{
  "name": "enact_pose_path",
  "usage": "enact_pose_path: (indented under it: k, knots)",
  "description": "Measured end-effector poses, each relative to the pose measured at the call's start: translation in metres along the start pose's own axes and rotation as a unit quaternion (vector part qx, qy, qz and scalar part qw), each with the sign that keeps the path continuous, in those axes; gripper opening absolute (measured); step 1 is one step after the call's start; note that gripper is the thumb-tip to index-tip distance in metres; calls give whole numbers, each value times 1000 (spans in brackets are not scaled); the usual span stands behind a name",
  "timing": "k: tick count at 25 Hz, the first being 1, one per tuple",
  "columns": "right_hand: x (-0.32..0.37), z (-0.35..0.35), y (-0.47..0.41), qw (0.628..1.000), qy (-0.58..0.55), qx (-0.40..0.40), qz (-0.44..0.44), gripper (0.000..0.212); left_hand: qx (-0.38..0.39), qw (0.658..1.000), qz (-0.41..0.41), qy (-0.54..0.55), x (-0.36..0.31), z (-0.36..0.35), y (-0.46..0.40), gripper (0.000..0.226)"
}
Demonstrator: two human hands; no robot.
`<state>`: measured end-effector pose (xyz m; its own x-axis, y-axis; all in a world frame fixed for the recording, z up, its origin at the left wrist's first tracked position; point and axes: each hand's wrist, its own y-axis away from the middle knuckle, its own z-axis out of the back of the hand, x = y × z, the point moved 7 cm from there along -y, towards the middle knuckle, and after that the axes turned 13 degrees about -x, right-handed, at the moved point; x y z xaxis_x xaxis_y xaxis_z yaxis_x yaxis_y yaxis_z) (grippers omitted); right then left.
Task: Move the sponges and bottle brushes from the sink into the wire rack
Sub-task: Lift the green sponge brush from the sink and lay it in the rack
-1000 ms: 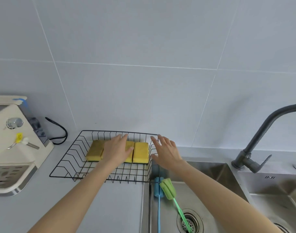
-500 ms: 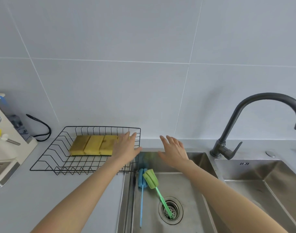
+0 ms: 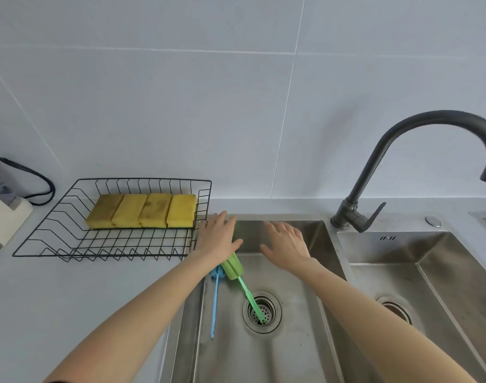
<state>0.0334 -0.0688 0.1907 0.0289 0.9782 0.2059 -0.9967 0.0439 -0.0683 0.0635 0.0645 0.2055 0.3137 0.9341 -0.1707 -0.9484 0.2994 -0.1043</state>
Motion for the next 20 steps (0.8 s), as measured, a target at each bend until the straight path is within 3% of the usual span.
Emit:
enact_pose_path:
  k: [20]
  knots:
    - [-50,-187,31,963,-70,232,-118,33,220,972,-50,-61,-2,-163,11,58]
